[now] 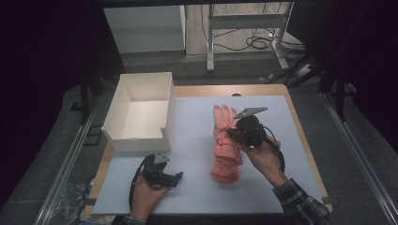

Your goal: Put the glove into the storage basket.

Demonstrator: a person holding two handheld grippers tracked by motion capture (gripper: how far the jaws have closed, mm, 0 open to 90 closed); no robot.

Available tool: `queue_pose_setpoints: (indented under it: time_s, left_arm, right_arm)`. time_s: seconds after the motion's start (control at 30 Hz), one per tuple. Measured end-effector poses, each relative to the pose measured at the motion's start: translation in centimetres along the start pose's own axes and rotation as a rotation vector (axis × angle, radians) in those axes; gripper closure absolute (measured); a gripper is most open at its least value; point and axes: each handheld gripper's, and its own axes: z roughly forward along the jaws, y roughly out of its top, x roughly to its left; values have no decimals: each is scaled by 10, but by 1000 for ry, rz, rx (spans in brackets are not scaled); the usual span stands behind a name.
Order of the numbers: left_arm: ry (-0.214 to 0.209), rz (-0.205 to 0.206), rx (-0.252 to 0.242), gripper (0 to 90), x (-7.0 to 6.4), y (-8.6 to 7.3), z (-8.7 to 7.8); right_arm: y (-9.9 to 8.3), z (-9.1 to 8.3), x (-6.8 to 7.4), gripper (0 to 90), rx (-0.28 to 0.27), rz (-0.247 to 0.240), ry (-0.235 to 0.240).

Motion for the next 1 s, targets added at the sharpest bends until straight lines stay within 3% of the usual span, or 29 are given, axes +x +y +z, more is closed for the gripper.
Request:
queue_pose_setpoints:
  time_s: [0.27,0.57,0.77,0.87,1.0]
  left_arm:
    - [-1,1,0,6,0,0,0]
    - [-1,0,1,6,0,0,0]
    - [0,1,0,6,0,0,0]
    - [-1,1,1,6,0,0,0]
    - [0,1,1,6,0,0,0]
  right_arm:
    - [-16,2,1,885,31,17,-29]
    - [-34,16,4,879,48,52,-18]
    - [-45,23,4,792,30,39,-30]
    - [-44,16,2,699,5,40,-22]
    - [-44,8,0,667,-7,37,-19]
